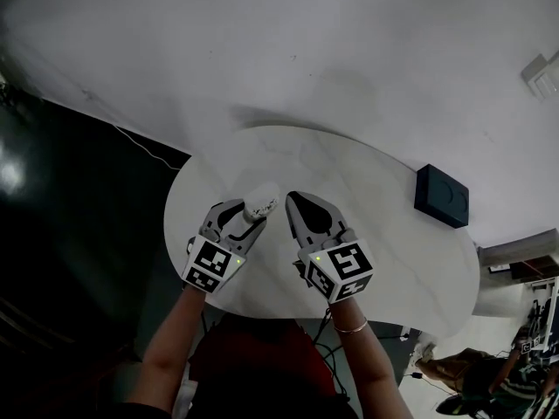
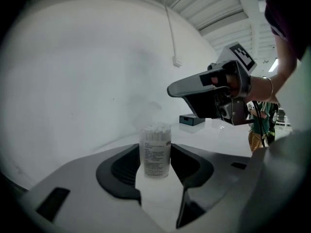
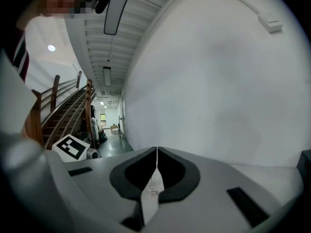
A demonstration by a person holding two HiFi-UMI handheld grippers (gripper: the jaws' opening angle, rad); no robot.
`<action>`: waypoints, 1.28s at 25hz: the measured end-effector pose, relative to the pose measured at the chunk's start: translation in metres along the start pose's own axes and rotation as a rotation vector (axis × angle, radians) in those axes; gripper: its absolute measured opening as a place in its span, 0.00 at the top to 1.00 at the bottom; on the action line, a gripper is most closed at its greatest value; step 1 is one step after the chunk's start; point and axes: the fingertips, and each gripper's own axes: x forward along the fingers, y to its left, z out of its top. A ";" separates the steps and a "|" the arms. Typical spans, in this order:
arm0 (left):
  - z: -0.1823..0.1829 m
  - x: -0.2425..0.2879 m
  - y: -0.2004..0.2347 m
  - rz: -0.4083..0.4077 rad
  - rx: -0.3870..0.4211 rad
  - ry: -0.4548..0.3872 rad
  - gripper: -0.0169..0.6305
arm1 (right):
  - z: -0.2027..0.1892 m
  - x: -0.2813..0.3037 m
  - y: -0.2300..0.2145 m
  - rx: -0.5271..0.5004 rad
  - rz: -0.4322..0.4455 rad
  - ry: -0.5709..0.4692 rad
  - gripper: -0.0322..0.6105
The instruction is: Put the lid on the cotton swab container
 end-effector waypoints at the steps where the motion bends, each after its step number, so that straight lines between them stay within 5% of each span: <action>1: 0.000 -0.005 -0.002 -0.002 0.006 -0.003 0.64 | 0.003 0.001 0.007 -0.009 0.011 0.003 0.93; 13: 0.010 -0.046 -0.028 -0.011 0.140 -0.043 0.64 | 0.003 0.002 0.055 -0.074 0.079 0.058 0.93; 32: 0.016 -0.061 -0.024 0.011 0.029 -0.079 0.64 | -0.010 -0.002 0.078 -0.105 0.091 0.081 0.93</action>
